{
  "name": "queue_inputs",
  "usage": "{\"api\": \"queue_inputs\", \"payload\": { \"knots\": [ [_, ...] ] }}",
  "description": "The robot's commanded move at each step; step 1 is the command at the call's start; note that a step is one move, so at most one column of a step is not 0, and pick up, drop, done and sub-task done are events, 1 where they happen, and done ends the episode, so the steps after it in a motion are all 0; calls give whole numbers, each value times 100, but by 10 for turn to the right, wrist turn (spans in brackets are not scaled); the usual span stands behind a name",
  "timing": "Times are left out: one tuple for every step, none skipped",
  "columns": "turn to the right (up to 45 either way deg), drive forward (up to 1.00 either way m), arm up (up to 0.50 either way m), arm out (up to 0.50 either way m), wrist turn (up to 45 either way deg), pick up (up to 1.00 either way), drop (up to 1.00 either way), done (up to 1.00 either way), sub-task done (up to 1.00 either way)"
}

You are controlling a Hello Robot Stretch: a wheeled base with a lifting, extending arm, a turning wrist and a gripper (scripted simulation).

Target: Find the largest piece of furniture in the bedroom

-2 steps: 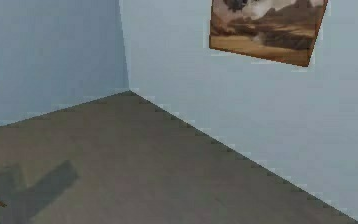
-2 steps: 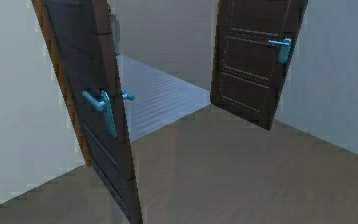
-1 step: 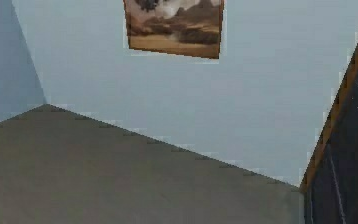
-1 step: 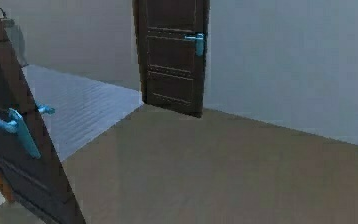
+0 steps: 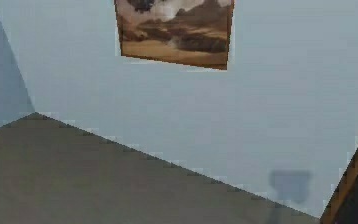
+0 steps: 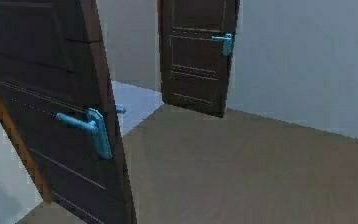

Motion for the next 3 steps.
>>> {"api": "queue_inputs", "payload": {
  "knots": [
    [-450, 0, 0, 0, 0, 0, 0, 0, 0],
    [-180, 0, 0, 0, 0, 0, 0, 0, 0],
    [0, 50, 0, 0, 0, 0, 0, 0, 0]
  ]
}}
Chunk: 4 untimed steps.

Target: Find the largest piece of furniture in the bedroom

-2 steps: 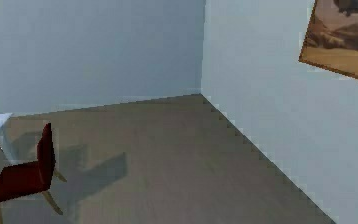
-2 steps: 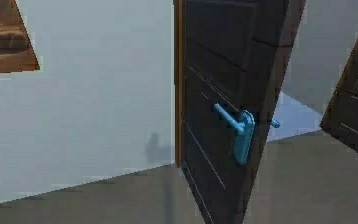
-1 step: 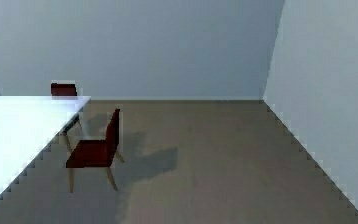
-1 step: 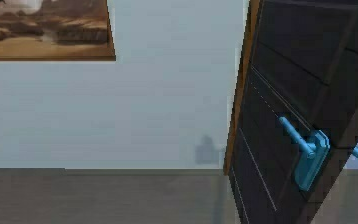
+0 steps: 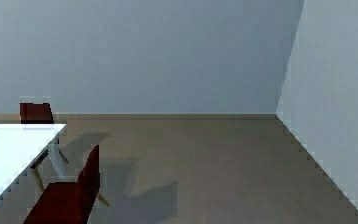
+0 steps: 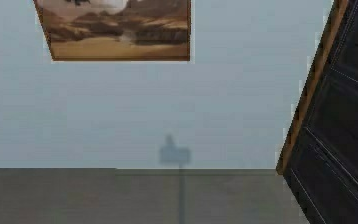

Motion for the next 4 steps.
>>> {"api": "queue_inputs", "payload": {
  "knots": [
    [450, 0, 0, 0, 0, 0, 0, 0, 0],
    [240, 0, 0, 0, 0, 0, 0, 0, 0],
    [0, 5, 0, 0, 0, 0, 0, 0, 0],
    [-450, 0, 0, 0, 0, 0, 0, 0, 0]
  ]
}}
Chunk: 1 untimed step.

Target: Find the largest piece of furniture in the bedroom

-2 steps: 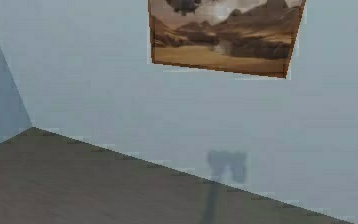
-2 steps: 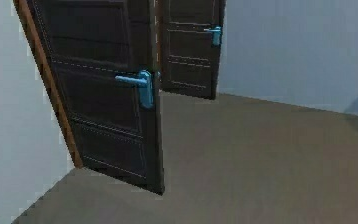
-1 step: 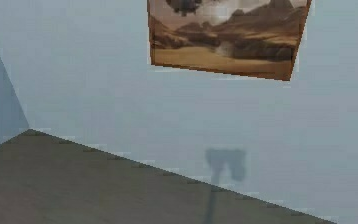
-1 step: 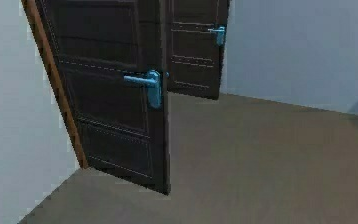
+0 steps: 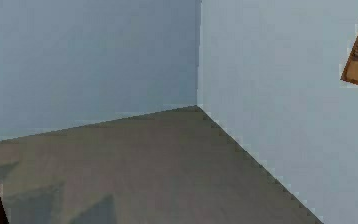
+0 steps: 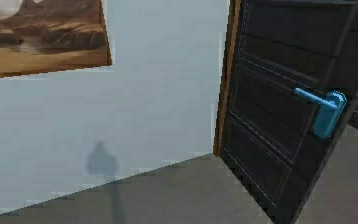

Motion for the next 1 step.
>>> {"api": "queue_inputs", "payload": {
  "knots": [
    [-180, 0, 0, 0, 0, 0, 0, 0, 0]
  ]
}}
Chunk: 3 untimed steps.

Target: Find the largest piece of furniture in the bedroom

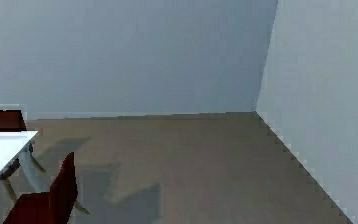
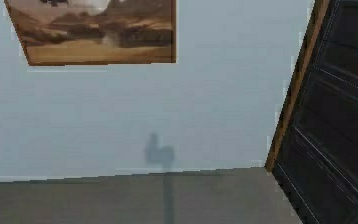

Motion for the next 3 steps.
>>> {"api": "queue_inputs", "payload": {
  "knots": [
    [0, 100, 0, 0, 0, 0, 0, 0, 0],
    [-90, 0, 0, 0, 0, 0, 0, 0, 0],
    [0, 30, 0, 0, 0, 0, 0, 0, 0]
  ]
}}
